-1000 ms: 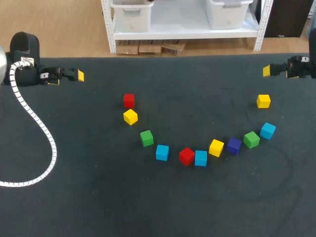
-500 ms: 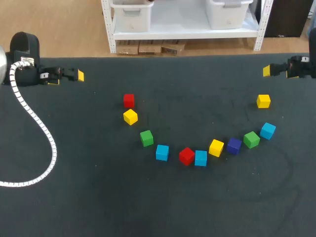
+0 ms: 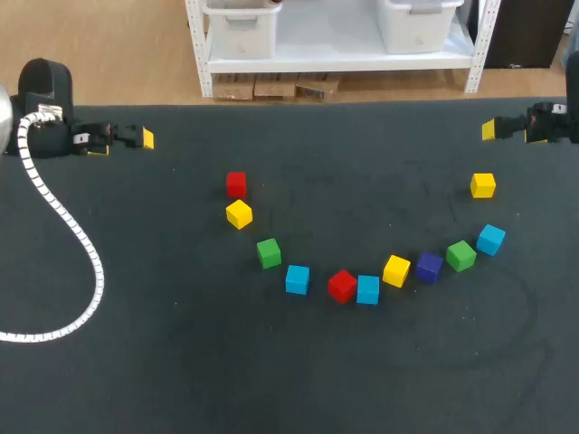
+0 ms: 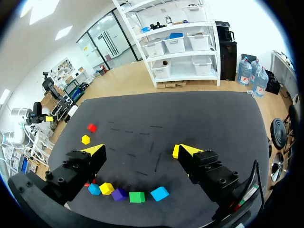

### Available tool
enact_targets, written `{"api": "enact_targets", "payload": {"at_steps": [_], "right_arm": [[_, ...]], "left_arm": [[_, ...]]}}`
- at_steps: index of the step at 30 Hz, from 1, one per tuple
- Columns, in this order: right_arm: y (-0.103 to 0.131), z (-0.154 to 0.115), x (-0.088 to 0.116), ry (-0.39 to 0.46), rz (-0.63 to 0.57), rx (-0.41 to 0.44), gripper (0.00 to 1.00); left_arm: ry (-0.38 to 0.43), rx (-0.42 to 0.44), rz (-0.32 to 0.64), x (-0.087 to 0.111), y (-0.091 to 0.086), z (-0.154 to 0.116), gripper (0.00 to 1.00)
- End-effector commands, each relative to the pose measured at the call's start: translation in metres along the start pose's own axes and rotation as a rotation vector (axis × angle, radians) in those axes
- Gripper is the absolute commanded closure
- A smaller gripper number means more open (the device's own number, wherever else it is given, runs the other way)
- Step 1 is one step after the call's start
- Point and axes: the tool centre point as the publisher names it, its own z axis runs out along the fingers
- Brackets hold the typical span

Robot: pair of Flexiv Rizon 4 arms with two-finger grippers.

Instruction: Place the blue cubes, place green cubes on the blue cubes, place the yellow cubes on the green cubes, then place the red cubes on the yellow cubes, and place purple cube on the red cubes.

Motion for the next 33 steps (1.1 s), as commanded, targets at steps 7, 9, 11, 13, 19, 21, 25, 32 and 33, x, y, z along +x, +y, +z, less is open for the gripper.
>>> {"api": "enact_targets", "payload": {"at_steps": [7, 9, 11, 13, 19, 21, 25, 32, 33], "right_arm": [[0.0, 0.0, 0.0, 0.0, 0.0, 0.0, 0.0], [0.0, 0.0, 0.0, 0.0, 0.0, 0.0, 0.0], [0.0, 0.0, 0.0, 0.0, 0.0, 0.0, 0.0], [0.0, 0.0, 0.0, 0.0, 0.0, 0.0, 0.0], [0.0, 0.0, 0.0, 0.0, 0.0, 0.0, 0.0], [0.0, 0.0, 0.0, 0.0, 0.0, 0.0, 0.0], [0.0, 0.0, 0.0, 0.0, 0.0, 0.0, 0.0], [0.012, 0.014, 0.012, 0.137, -0.022, 0.041, 0.0], [0.013, 0.015, 0.017, 0.145, -0.027, 0.044, 0.0]], "left_arm": [[0.0, 0.0, 0.0, 0.0, 0.0, 0.0, 0.0], [0.0, 0.0, 0.0, 0.0, 0.0, 0.0, 0.0], [0.0, 0.0, 0.0, 0.0, 0.0, 0.0, 0.0], [0.0, 0.0, 0.0, 0.0, 0.0, 0.0, 0.0], [0.0, 0.0, 0.0, 0.0, 0.0, 0.0, 0.0], [0.0, 0.0, 0.0, 0.0, 0.0, 0.0, 0.0], [0.0, 0.0, 0.0, 0.0, 0.0, 0.0, 0.0], [0.0, 0.0, 0.0, 0.0, 0.0, 0.0, 0.0], [0.0, 0.0, 0.0, 0.0, 0.0, 0.0, 0.0]]}}
